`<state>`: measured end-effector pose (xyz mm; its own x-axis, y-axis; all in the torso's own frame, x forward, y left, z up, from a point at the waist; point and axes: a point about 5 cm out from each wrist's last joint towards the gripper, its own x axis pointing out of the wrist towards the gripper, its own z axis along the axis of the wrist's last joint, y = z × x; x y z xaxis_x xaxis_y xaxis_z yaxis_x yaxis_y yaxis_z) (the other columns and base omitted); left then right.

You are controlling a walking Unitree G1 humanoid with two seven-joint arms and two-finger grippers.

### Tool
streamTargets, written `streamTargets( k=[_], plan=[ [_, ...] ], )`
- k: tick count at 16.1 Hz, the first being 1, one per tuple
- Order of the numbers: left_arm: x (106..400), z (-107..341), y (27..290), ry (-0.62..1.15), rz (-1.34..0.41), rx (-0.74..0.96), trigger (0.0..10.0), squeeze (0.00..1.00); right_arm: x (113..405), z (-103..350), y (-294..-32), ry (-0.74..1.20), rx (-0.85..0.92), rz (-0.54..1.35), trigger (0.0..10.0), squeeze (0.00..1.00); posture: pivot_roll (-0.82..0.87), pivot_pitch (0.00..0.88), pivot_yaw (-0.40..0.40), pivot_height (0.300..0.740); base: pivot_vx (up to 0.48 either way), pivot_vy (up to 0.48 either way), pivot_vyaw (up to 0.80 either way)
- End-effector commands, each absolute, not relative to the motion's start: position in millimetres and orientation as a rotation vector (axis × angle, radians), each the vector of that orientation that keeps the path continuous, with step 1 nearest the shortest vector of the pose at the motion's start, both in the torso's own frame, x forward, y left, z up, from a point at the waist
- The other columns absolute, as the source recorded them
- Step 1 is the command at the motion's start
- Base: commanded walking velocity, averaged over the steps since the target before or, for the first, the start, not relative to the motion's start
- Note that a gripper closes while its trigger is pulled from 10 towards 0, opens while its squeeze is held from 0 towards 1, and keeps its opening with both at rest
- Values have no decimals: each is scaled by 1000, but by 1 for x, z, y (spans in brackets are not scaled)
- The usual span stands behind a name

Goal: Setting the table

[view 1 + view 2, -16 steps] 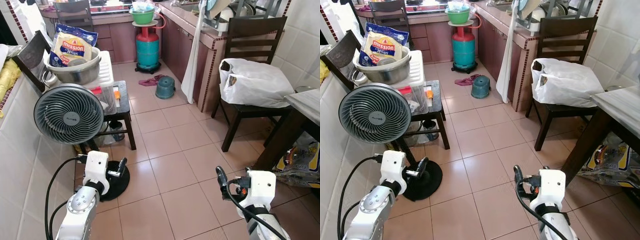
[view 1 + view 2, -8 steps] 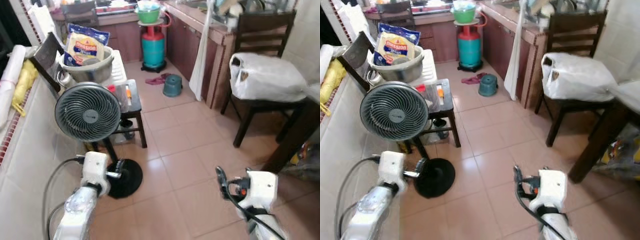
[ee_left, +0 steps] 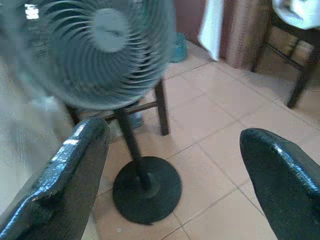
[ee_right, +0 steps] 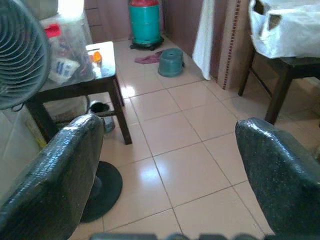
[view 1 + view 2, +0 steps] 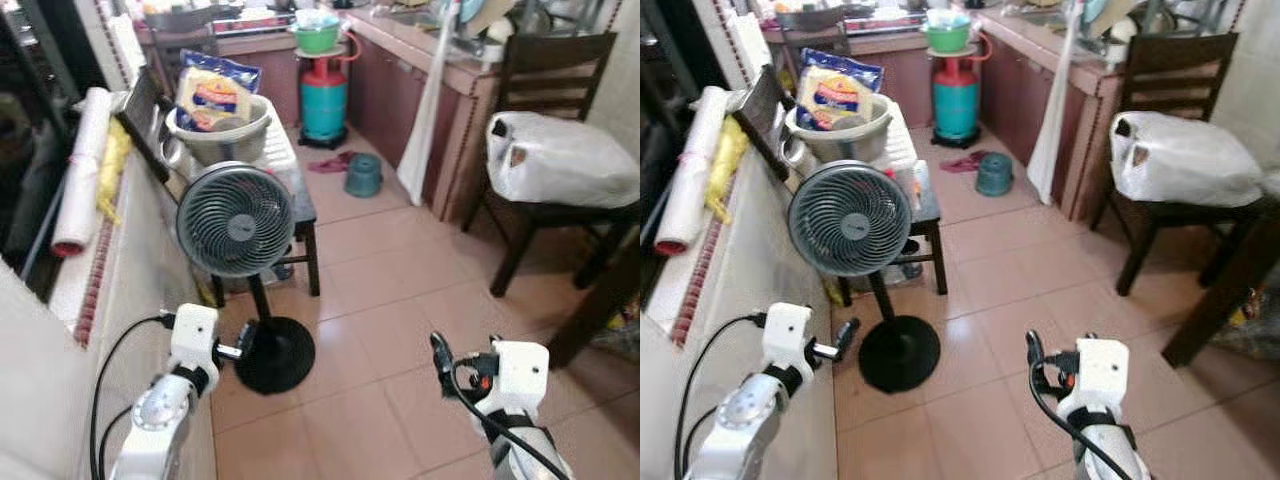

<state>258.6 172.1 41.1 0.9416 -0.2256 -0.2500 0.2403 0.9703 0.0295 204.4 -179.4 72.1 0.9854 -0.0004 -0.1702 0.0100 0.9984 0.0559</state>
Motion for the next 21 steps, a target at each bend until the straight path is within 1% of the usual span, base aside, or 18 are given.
streamTargets(
  k=[1, 9, 13, 21],
  plan=[
    [264, 48, 165, 220, -264, 59, 10000, 0, 203, 70, -186, 185, 49, -38, 10000, 0, -111, 0, 55, 740, 0, 0, -800],
    [261, 48, 161, 222, -295, 38, 10000, 0, 201, 72, -183, 185, 25, -17, 10000, 0, -111, 0, 55, 740, 0, 0, -800],
    [268, 51, 154, 208, -303, 15, 10000, 0, 203, 75, -182, 172, 11, -4, 10000, 0, -116, 0, 40, 740, 0, 0, -800],
    [268, 48, 150, 211, -292, -4, 10000, 0, 203, 81, -189, 174, -9, -2, 10000, 0, -120, 0, 7, 740, 0, 0, -800]
  ],
)
